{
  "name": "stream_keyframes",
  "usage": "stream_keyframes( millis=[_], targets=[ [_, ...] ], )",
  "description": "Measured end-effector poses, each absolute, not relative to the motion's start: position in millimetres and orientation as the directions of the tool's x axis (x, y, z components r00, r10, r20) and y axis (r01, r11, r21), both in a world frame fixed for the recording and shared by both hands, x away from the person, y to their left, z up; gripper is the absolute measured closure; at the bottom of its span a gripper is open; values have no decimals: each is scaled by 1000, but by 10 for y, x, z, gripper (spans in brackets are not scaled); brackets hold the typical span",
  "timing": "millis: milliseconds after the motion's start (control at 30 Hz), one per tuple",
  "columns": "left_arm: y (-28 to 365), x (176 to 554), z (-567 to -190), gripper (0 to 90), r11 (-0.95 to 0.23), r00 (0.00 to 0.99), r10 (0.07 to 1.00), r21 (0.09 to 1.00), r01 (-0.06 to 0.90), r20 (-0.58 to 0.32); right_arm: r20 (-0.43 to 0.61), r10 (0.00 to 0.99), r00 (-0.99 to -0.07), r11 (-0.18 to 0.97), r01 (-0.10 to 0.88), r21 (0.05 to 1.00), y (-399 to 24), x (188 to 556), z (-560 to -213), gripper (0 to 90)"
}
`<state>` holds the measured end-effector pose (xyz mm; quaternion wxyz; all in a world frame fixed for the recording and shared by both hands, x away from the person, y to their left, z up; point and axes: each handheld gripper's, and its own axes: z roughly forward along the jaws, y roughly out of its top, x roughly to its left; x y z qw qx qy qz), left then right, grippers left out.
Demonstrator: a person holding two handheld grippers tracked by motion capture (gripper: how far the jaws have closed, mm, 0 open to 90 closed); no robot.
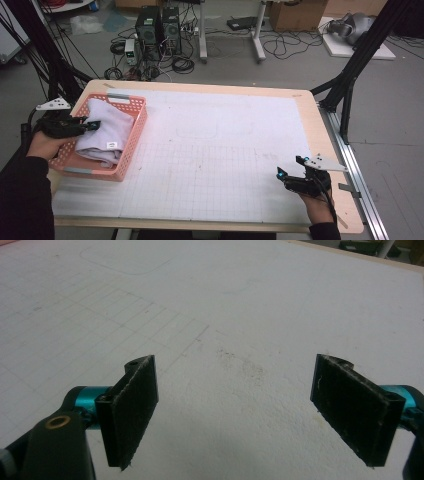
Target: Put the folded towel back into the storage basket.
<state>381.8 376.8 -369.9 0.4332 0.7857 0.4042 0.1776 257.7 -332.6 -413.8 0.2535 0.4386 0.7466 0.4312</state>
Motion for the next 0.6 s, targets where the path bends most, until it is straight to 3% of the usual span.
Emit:
stream_keyframes(
  millis=[167, 333, 433, 600],
  targets=[
    [3811, 3812, -3715, 615, -323, 542, 840, 782, 532, -21, -1, 873, -488, 244, 434, 867, -3333, 2580, -4142, 180],
    [3905, 3768, -3626, 340, -281, 382, 922, 790, 545, 64, -1, 874, -486, 244, 437, 866, -3330, 2579, -4141, 180],
    [3935, 3703, -3526, 325, -252, 335, 939, 822, 510, 80, -2, 873, -488, 246, 437, 865, -3326, 2581, -4141, 180],
    [3802, 3632, -3478, 383, -244, 409, 912, 852, 464, 39, -6, 872, -490, 250, 433, 866, -3321, 2586, -4143, 180]
  ],
)
